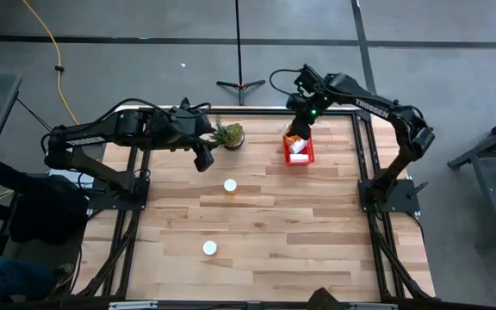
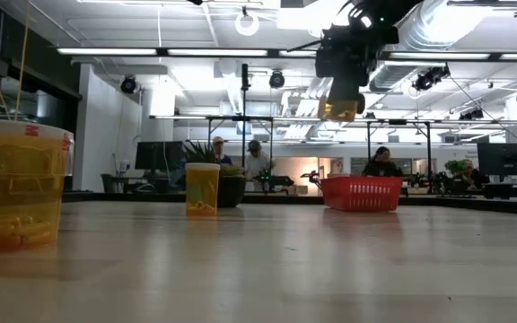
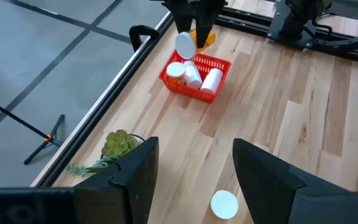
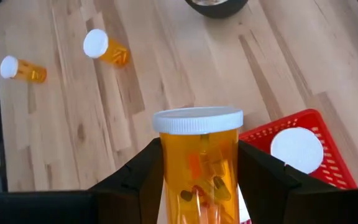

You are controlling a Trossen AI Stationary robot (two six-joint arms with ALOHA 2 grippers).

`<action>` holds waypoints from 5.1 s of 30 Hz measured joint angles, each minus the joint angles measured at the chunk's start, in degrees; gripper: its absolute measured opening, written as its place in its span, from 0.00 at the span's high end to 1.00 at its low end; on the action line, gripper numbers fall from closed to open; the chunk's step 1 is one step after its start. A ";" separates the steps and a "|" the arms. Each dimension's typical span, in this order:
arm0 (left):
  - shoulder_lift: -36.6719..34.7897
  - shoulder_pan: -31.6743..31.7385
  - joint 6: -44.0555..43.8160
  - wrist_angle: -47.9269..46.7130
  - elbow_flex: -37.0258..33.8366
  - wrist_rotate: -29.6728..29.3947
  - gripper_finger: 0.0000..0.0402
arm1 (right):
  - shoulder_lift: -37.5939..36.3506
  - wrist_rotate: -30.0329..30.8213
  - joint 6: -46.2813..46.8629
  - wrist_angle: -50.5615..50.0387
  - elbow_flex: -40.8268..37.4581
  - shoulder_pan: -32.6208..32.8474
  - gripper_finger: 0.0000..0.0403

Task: Pick and place pill bottles into a basket
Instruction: Put the middle left orange pill bottle into the bin, then put the top orange pill bottle into the red bin

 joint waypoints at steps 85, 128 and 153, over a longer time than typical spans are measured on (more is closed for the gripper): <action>0.00 0.00 -4.84 -0.09 0.00 0.04 0.41 | -14.57 49.83 29.62 80.33 -60.96 14.43 0.58; -0.02 0.02 -2.50 -0.31 0.00 1.40 0.41 | -15.20 48.97 29.29 51.01 -44.85 17.42 0.19; -7.15 -4.96 -2.25 -4.74 -4.81 4.69 0.41 | -23.69 38.61 26.84 61.17 -33.48 32.34 0.19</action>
